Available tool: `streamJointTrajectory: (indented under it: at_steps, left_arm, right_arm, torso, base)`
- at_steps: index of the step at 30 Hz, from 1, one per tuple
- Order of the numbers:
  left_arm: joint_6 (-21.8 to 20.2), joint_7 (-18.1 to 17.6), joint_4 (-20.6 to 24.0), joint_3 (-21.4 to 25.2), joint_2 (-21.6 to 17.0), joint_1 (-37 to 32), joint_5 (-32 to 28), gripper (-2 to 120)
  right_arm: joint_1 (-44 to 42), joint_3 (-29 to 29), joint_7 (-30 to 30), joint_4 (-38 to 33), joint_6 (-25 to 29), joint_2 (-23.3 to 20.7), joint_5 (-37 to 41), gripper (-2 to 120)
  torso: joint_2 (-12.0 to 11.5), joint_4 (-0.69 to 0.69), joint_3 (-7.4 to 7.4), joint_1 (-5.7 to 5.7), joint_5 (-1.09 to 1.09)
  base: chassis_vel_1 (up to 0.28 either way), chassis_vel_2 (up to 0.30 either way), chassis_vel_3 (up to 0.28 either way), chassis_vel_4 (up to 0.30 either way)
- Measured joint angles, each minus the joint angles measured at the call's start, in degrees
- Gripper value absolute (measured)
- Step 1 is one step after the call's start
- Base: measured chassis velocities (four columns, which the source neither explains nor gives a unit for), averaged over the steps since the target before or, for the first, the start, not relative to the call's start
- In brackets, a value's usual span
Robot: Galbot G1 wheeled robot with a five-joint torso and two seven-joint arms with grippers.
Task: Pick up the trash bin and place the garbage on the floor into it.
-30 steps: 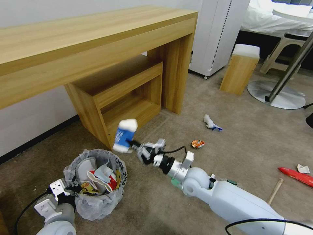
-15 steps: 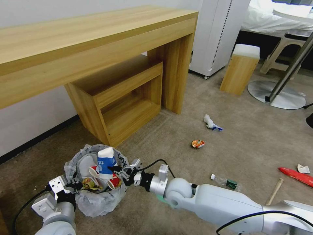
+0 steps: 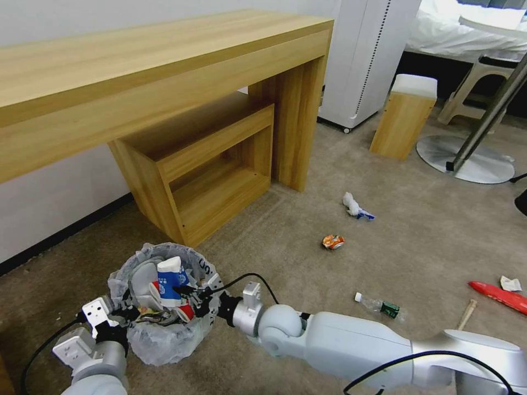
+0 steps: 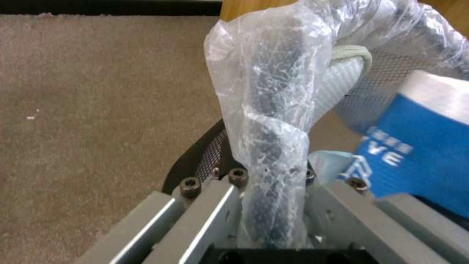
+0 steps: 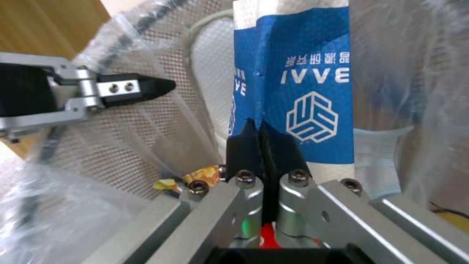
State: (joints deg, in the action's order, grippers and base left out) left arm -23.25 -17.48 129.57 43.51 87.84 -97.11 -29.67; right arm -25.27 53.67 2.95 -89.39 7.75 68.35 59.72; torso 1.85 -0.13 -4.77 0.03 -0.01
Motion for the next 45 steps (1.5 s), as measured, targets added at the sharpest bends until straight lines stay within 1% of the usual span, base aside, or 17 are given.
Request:
streamJointTrajectory:
  at_steps: [11,13,17,21,23,24,27,28,30,31,32,34,35,37,39,40,45]
  left_arm:
    - [0.06,0.14,0.27,-0.12,-0.16,-0.09,0.04,1]
    - [0.09,0.15,0.02,-0.11,-0.17,-0.03,0.04,1]
    - [0.15,0.17,-0.99,-0.03,-0.25,0.5,-0.01,1]
    - [0.16,0.16,-1.34,-0.01,-0.31,0.65,-0.01,1]
    - [0.16,0.09,-1.72,0.12,-0.43,0.8,-0.05,1]
    - [0.16,0.09,-1.72,0.12,-0.43,0.8,-0.05,1]
    - [0.1,0.02,-1.8,0.16,-0.49,0.82,-0.09,1]
    - [0.1,0.02,-1.8,0.16,-0.49,0.82,-0.09,1]
    - [0.06,0.0,-1.8,0.19,-0.58,0.77,-0.12,1]
    - [-0.42,-0.09,-1.58,0.26,-0.78,0.6,-0.34,1]
    - [-0.42,-0.09,-1.58,0.26,-0.78,0.6,-0.34,1]
    - [-1.17,-0.33,-1.05,0.29,-1.09,0.41,-1.08,1]
    - [-2.04,-0.63,-0.45,0.29,-1.47,0.23,-1.94,1]
    - [-2.89,-0.91,0.1,0.26,-1.82,-0.07,-2.76,1]
    - [-4.9,-1.3,1.4,0.07,-2.86,-1.01,-4.9,1]
    - [-4.9,-1.3,1.4,0.07,-2.86,-1.01,-4.9,1]
    - [-7.6,-2.45,3.23,0.04,-5.82,-2.71,-9.67,1]
  right_arm:
    - [-0.04,0.96,4.05,0.75,-2.37,2.07,0.03,2]
    - [-0.19,0.93,4.12,0.72,-2.47,2.08,0.04,7]
    - [-0.76,0.08,4.48,-0.24,-2.34,1.63,0.17,27]
    - [-1.02,-0.53,4.35,-0.99,-2.2,1.03,0.19,35]
    - [-1.45,-1.23,4.13,-2.23,-2.04,0.01,0.14,46]
    - [-1.45,-1.23,4.13,-2.23,-2.04,0.01,0.14,46]
    - [-2.45,-2.87,4.02,-3.6,-1.57,-0.71,-0.64,62]
    - [-2.45,-2.87,4.02,-3.6,-1.57,-0.71,-0.64,62]
    - [-2.86,-4.07,4.03,-4.42,-1.43,-0.8,-0.78,70]
    - [-3.45,-6.73,4.34,-6.18,-1.43,-1.12,-0.75,77]
    - [-3.45,-6.73,4.34,-6.18,-1.43,-1.12,-0.75,77]
    - [-3.91,-9.08,4.7,-7.87,-1.63,-1.81,-0.58,84]
    - [-4.46,-12.08,5.0,-9.5,-1.97,-2.87,-0.3,92]
    - [-4.9,-14.39,5.27,-10.57,-2.05,-3.92,-0.12,96]
    - [-5.81,-19.1,5.29,-12.62,-2.24,-6.27,0.42,99]
    - [-5.81,-19.1,5.29,-12.62,-2.24,-6.27,0.42,99]
    - [-8.11,-28.26,5.05,-15.79,-2.35,-11.22,1.2,100]
  torso:
    - [0.0,0.0,0.0,0.0,0.01]
    - [0.0,0.0,0.0,0.0,0.01]
    - [0.0,0.0,0.0,0.0,0.01]
    - [0.0,0.0,0.0,0.0,0.01]
    - [0.0,0.0,0.0,0.0,0.01]
    - [0.0,0.0,0.0,0.0,0.01]
    - [0.0,0.0,0.0,0.0,0.01]
    - [0.0,0.0,0.0,0.0,0.01]
    - [0.0,0.0,0.0,0.0,0.01]
    - [0.0,0.01,0.0,0.0,0.01]
    - [0.0,0.01,0.0,0.0,0.01]
    - [0.0,0.01,0.0,0.0,0.02]
    - [0.0,0.01,0.0,0.0,0.01]
    - [0.0,0.0,0.0,0.0,0.02]
    - [0.0,0.0,0.0,0.0,0.02]
    - [0.0,0.0,0.0,0.0,0.02]
    - [0.0,-0.01,0.0,0.0,0.01]
  base:
    - [0.0,0.0,0.0,0.0]
    - [0.0,0.0,0.0,0.0]
    - [0.0,0.0,0.0,0.0]
    - [0.0,0.0,0.0,0.0]
    - [0.0,0.0,0.0,0.0]
    - [0.0,0.0,0.0,0.0]
    - [0.0,0.0,0.0,0.0]
    - [0.0,0.0,0.0,0.0]
    - [0.0,0.0,0.0,0.0]
    - [0.0,0.0,0.0,0.0]
    - [0.0,0.0,0.0,0.0]
    - [0.0,0.0,0.0,0.0]
    - [0.0,0.0,0.0,0.0]
    - [0.0,0.0,0.0,0.0]
    - [0.0,0.0,0.0,0.0]
    - [0.0,0.0,0.0,0.0]
    - [0.0,0.0,0.0,0.0]
